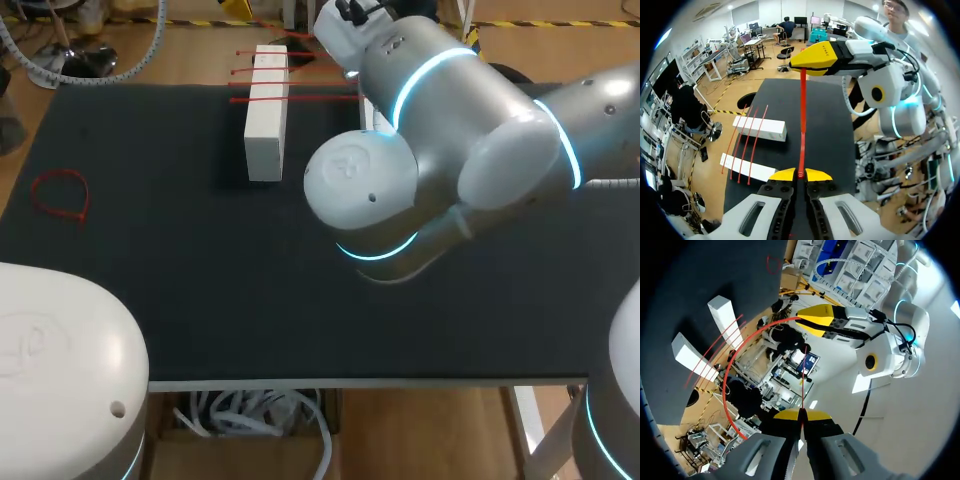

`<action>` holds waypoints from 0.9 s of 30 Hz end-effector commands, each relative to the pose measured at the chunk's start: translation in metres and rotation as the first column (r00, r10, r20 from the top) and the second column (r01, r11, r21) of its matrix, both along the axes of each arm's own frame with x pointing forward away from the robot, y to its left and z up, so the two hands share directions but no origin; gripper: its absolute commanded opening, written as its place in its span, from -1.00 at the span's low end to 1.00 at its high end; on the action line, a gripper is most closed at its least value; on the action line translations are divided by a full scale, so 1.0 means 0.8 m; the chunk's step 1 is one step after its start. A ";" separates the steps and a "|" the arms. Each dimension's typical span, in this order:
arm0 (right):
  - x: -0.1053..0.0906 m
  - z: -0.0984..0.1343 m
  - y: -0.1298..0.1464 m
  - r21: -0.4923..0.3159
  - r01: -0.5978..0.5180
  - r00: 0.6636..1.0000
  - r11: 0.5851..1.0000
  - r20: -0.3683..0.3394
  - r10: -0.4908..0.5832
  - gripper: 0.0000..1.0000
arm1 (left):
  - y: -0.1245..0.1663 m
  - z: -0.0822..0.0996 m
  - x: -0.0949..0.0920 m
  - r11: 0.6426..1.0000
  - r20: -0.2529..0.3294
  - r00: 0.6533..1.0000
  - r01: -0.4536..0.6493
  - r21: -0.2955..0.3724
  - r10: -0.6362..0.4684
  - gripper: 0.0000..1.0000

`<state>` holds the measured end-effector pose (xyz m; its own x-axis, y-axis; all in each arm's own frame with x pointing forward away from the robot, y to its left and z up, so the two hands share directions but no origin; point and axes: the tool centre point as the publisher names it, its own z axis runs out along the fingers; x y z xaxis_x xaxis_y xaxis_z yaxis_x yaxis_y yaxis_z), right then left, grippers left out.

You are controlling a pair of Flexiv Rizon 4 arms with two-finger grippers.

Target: Grab the tape and strap the tape.

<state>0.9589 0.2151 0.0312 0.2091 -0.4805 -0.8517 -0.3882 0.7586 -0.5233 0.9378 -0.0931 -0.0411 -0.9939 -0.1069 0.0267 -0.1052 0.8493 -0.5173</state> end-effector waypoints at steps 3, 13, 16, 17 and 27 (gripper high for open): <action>-0.001 0.003 0.001 -0.008 0.004 1.000 1.000 -0.006 -0.004 -1.00 | 0.000 0.001 0.000 1.000 -0.001 1.000 -0.001 0.005 0.001 -1.00; -0.001 0.003 0.001 -0.008 0.004 1.000 1.000 -0.006 -0.004 -1.00 | 0.000 0.001 0.000 1.000 -0.001 1.000 -0.001 0.005 0.001 -1.00; -0.001 0.003 0.001 -0.008 0.004 1.000 1.000 -0.006 -0.004 -1.00 | 0.000 0.001 0.000 1.000 -0.001 1.000 -0.001 0.005 0.001 -1.00; -0.001 0.003 0.001 -0.008 0.004 1.000 1.000 -0.006 -0.004 -1.00 | 0.000 0.001 0.000 1.000 -0.001 1.000 -0.001 0.005 0.001 -1.00; -0.007 0.005 0.005 -0.010 0.006 1.000 1.000 0.006 -0.006 -1.00 | 0.000 0.001 0.000 1.000 -0.001 1.000 -0.001 0.005 0.001 -1.00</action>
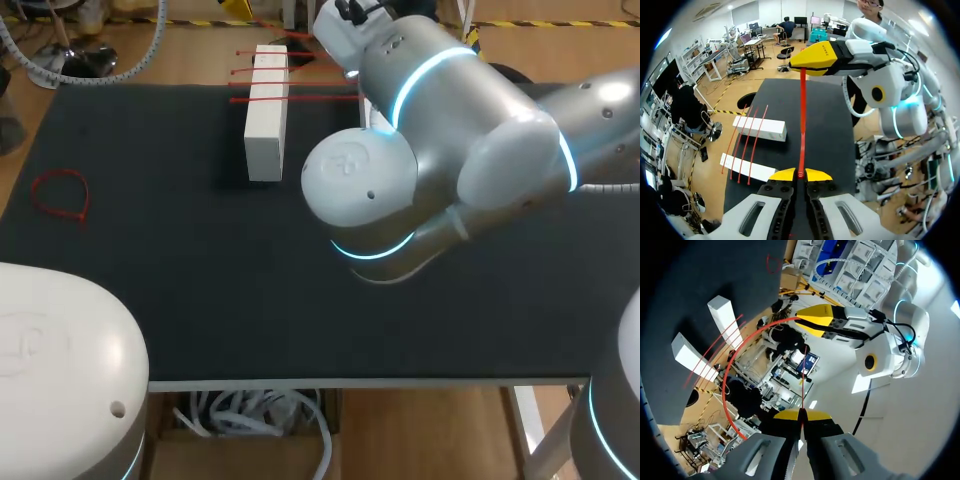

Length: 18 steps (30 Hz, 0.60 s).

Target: Grab the tape and strap the tape.

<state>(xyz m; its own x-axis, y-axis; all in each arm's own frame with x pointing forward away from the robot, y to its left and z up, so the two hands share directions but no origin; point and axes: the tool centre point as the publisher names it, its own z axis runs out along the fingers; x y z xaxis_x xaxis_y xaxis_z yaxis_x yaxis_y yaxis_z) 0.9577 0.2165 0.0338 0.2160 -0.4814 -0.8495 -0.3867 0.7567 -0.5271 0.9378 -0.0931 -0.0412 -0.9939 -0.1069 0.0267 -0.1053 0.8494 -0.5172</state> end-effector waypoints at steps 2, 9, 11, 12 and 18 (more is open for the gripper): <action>-0.008 0.000 0.006 -0.016 0.012 1.000 1.000 0.003 -0.012 -1.00 | 0.000 0.001 0.000 1.000 -0.001 1.000 -0.001 0.005 0.001 -1.00; -0.013 -0.002 0.010 -0.066 0.039 0.999 0.997 0.040 -0.037 -1.00 | 0.000 0.001 0.000 1.000 -0.001 1.000 -0.001 0.005 0.001 -1.00; -0.013 -0.001 0.011 -0.073 0.046 0.998 0.996 0.050 -0.042 -1.00 | 0.000 0.001 0.000 1.000 -0.001 1.000 -0.001 0.005 0.001 -1.00; -0.013 -0.002 0.012 -0.073 0.046 0.998 0.996 0.049 -0.042 -1.00 | 0.000 0.001 0.000 1.000 -0.001 1.000 -0.001 0.005 0.001 -1.00; -0.011 -0.007 0.019 -0.097 0.044 0.998 0.994 0.046 -0.040 -1.00 | 0.000 0.001 0.000 1.000 -0.001 1.000 -0.001 0.005 0.001 -1.00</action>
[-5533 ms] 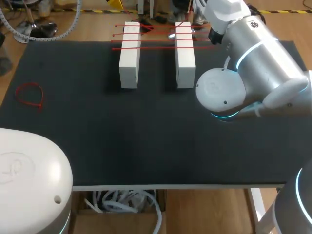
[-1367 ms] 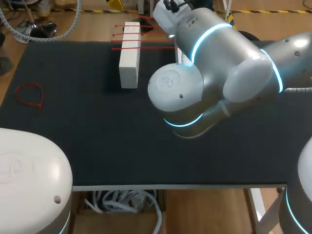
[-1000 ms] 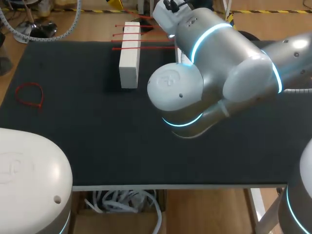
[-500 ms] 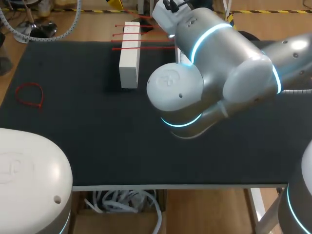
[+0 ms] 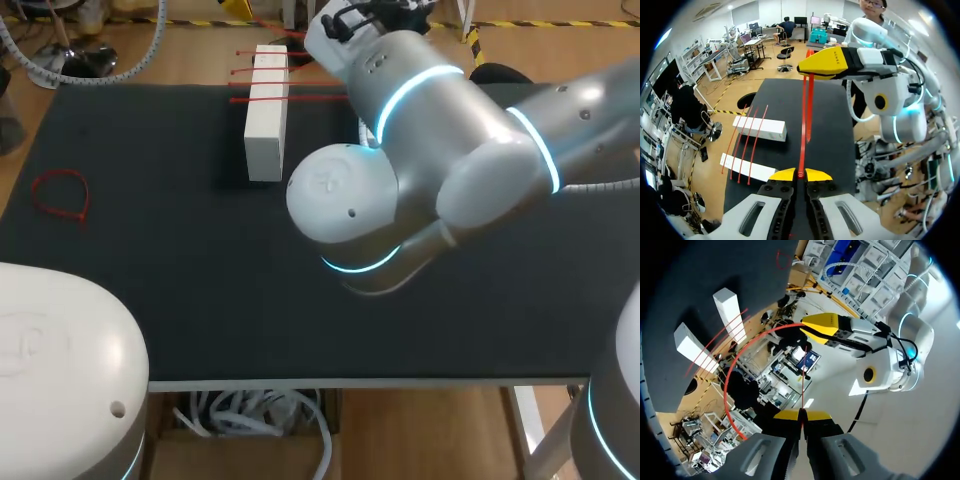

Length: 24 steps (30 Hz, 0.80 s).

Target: Grab the tape and strap the tape.

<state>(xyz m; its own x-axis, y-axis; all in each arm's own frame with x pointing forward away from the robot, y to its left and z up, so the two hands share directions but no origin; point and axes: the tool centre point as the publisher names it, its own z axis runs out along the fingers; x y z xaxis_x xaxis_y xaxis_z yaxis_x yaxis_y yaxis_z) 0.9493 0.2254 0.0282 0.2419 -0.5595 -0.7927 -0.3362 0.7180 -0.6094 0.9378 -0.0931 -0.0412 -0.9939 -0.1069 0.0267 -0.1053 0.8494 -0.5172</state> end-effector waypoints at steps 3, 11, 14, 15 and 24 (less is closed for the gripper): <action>0.002 -0.002 0.012 -0.019 0.011 1.000 1.000 -0.008 -0.011 -1.00 | 0.000 0.001 0.000 1.000 -0.001 1.000 -0.001 0.005 0.001 -1.00; -0.003 -0.004 0.017 -0.029 -0.002 1.000 1.000 -0.014 0.001 -1.00 | 0.000 0.001 0.000 1.000 -0.001 1.000 -0.001 0.005 0.001 -1.00; -0.004 -0.007 0.017 -0.031 0.000 1.000 1.000 -0.019 0.000 -1.00 | 0.000 0.001 0.000 1.000 -0.001 1.000 -0.001 0.005 0.001 -1.00; -0.004 -0.007 0.017 -0.033 0.000 1.000 0.999 -0.019 -0.001 -1.00 | 0.000 0.001 0.000 1.000 -0.001 1.000 -0.001 0.005 0.001 -1.00; 0.002 -0.006 0.023 -0.034 0.002 1.000 0.999 -0.013 -0.002 -1.00 | 0.000 0.001 0.000 1.000 -0.001 1.000 -0.001 0.005 0.001 -1.00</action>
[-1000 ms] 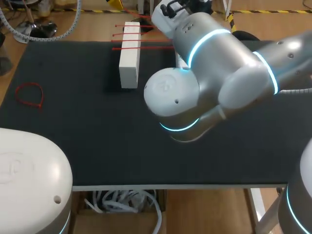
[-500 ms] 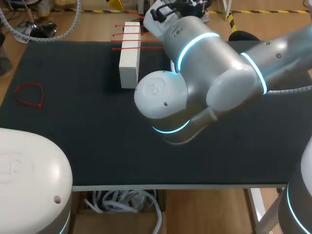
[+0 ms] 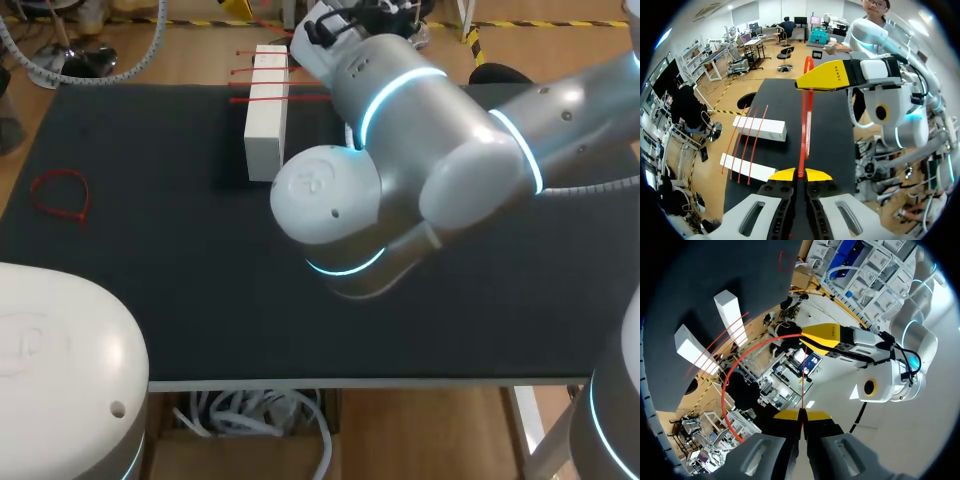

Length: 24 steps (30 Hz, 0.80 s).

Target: Grab the tape and strap the tape.

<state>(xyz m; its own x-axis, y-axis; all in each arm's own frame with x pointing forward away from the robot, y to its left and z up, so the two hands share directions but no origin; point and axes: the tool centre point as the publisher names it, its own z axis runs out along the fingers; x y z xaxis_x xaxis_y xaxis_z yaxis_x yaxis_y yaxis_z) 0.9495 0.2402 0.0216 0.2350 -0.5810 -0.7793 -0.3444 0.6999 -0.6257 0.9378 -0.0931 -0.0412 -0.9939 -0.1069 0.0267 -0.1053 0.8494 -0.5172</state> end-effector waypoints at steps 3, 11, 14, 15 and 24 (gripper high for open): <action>0.002 0.001 0.007 -0.010 0.000 1.000 1.000 -0.003 0.000 -1.00 | 0.000 0.001 0.000 1.000 -0.001 1.000 -0.001 0.005 0.001 -1.00; -0.002 0.000 0.010 -0.012 -0.013 1.000 1.000 -0.008 0.013 -1.00 | 0.000 0.001 0.000 1.000 -0.001 1.000 -0.001 0.005 0.001 -1.00; -0.003 -0.001 0.010 -0.013 -0.014 1.000 1.000 -0.010 0.014 -1.00 | 0.000 0.001 0.000 1.000 -0.001 1.000 -0.001 0.005 0.001 -1.00; -0.003 -0.002 0.011 -0.014 -0.014 1.000 1.000 -0.010 0.014 -1.00 | 0.000 0.001 0.000 1.000 -0.001 1.000 -0.001 0.005 0.001 -1.00; 0.001 -0.003 0.011 -0.018 -0.005 1.000 1.000 -0.008 0.005 -1.00 | 0.000 0.001 0.000 1.000 -0.001 1.000 -0.001 0.005 0.001 -1.00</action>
